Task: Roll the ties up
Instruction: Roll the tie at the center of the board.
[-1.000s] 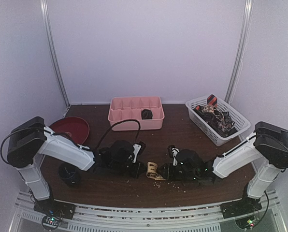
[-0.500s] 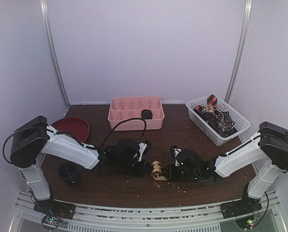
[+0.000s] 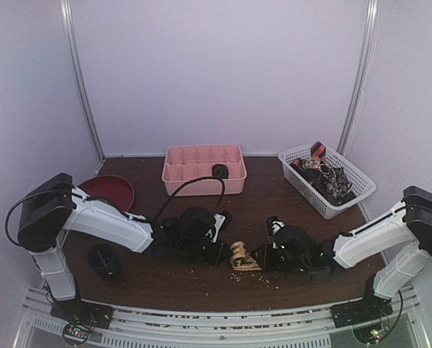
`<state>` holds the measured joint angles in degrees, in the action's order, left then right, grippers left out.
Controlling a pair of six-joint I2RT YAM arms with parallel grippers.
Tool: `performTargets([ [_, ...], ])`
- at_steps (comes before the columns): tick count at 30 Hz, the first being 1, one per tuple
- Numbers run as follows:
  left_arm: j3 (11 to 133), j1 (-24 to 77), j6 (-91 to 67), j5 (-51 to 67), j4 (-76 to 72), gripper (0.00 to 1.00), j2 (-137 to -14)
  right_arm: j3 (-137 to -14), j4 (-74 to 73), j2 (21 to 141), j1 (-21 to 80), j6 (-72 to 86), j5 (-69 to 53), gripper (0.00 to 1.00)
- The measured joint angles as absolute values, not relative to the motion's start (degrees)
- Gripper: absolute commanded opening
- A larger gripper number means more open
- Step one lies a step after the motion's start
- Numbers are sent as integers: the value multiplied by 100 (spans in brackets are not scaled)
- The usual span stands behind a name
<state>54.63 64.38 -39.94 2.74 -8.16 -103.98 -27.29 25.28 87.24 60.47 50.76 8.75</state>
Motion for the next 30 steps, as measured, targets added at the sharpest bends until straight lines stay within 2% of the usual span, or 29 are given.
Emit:
performTargets([
  [8, 5758, 6521, -3994, 281, -703, 11, -10551, -2477, 2440, 7830, 6047, 5142, 1114, 38],
  [14, 5804, 6536, -4005, 429, -864, 11, -10733, -2467, 2587, 7697, 6047, 5218, 1007, 49],
  [18, 5854, 6541, -4047, 587, -1079, 11, -10866, -2493, 2602, 7885, 6047, 5242, 932, 47],
  [23, 5865, 6549, -4064, 692, -1256, 12, -10908, -2679, 2462, 8228, 6047, 5240, 851, 39],
  [26, 5865, 6558, -4042, 714, -1295, 19, -10908, -2716, 2460, 8385, 6047, 5245, 808, 35],
  [28, 5865, 6567, -3946, 725, -1297, 28, -10906, -2711, 2471, 8436, 6038, 5266, 788, 33],
  [30, 5865, 6571, -3704, 722, -1227, 45, -10868, -2698, 2504, 8449, 6031, 5269, 786, 32],
])
